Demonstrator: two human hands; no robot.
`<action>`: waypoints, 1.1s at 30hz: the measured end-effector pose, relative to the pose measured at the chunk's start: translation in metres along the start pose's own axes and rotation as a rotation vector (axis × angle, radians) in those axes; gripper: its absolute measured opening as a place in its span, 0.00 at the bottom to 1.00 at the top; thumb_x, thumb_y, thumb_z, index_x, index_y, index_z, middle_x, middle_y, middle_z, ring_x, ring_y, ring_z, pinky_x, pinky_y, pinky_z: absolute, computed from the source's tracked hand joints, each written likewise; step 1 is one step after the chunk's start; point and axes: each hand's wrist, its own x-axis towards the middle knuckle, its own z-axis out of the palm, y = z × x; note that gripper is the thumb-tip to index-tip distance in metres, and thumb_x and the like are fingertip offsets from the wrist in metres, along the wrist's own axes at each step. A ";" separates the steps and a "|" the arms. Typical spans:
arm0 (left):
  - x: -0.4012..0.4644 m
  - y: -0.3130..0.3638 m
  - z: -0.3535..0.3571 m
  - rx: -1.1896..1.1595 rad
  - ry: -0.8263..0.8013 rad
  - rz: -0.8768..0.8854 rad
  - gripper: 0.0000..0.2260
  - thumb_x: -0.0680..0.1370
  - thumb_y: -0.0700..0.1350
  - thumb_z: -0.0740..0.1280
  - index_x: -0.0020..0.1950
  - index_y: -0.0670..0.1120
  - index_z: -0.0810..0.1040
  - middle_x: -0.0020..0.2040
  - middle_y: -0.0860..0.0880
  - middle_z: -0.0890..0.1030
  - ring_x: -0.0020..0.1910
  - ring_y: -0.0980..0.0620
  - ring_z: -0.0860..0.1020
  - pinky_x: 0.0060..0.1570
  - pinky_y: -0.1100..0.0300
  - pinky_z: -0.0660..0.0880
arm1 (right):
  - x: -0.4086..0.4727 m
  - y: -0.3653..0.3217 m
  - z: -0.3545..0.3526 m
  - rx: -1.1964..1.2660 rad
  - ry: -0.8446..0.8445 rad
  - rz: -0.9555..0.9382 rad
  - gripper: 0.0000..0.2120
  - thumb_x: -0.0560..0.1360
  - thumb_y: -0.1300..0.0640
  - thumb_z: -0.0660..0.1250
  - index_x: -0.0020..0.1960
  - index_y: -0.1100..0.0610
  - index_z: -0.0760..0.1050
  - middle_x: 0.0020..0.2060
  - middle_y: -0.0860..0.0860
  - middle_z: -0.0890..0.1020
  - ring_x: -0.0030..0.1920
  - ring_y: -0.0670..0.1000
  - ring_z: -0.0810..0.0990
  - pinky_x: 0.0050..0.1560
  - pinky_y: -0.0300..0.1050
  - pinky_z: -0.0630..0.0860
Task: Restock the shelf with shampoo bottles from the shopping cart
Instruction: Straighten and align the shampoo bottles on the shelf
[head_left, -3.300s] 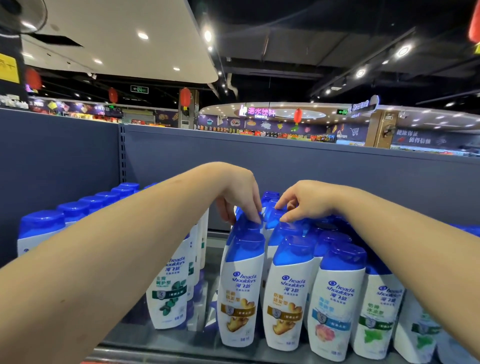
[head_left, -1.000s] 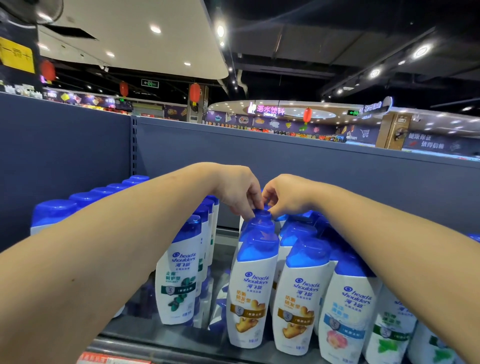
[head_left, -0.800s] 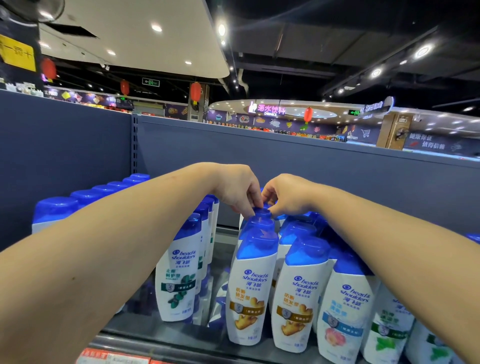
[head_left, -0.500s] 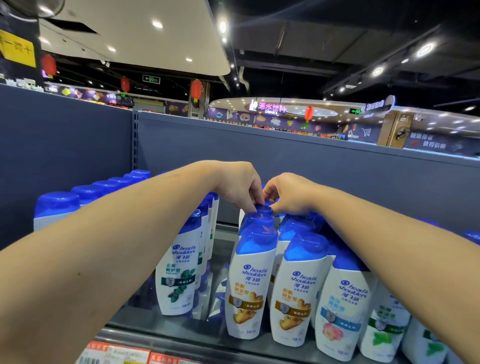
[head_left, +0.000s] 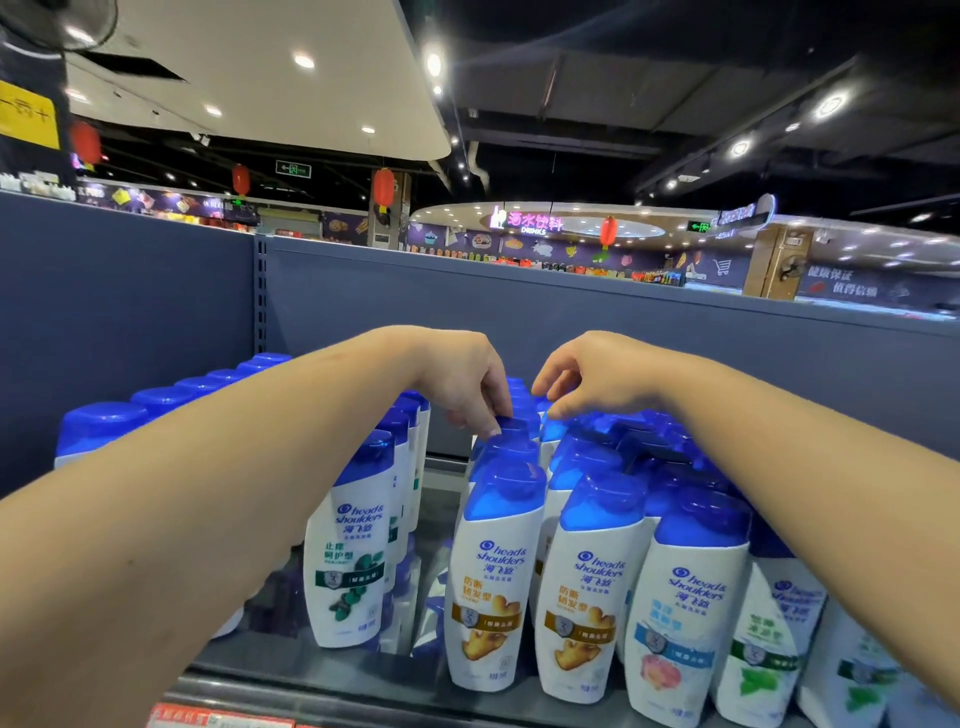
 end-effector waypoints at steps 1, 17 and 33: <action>-0.001 0.000 -0.002 -0.014 -0.014 -0.010 0.15 0.73 0.47 0.74 0.59 0.48 0.82 0.51 0.52 0.84 0.45 0.55 0.83 0.48 0.60 0.81 | -0.006 0.001 -0.006 -0.011 0.013 0.002 0.09 0.71 0.56 0.73 0.51 0.49 0.81 0.39 0.41 0.82 0.41 0.44 0.81 0.43 0.37 0.76; -0.008 0.007 -0.009 0.136 0.158 0.040 0.08 0.78 0.45 0.66 0.56 0.48 0.82 0.52 0.53 0.81 0.49 0.54 0.79 0.49 0.62 0.75 | -0.032 0.033 -0.013 -0.112 0.035 0.136 0.11 0.74 0.52 0.68 0.55 0.50 0.82 0.37 0.41 0.80 0.39 0.42 0.79 0.41 0.35 0.72; 0.017 -0.003 0.001 -0.041 0.002 -0.009 0.13 0.78 0.41 0.67 0.63 0.47 0.79 0.41 0.56 0.77 0.35 0.56 0.79 0.48 0.57 0.80 | 0.017 0.032 -0.006 -0.205 -0.190 0.119 0.15 0.71 0.48 0.72 0.57 0.48 0.80 0.47 0.44 0.82 0.50 0.50 0.81 0.59 0.47 0.77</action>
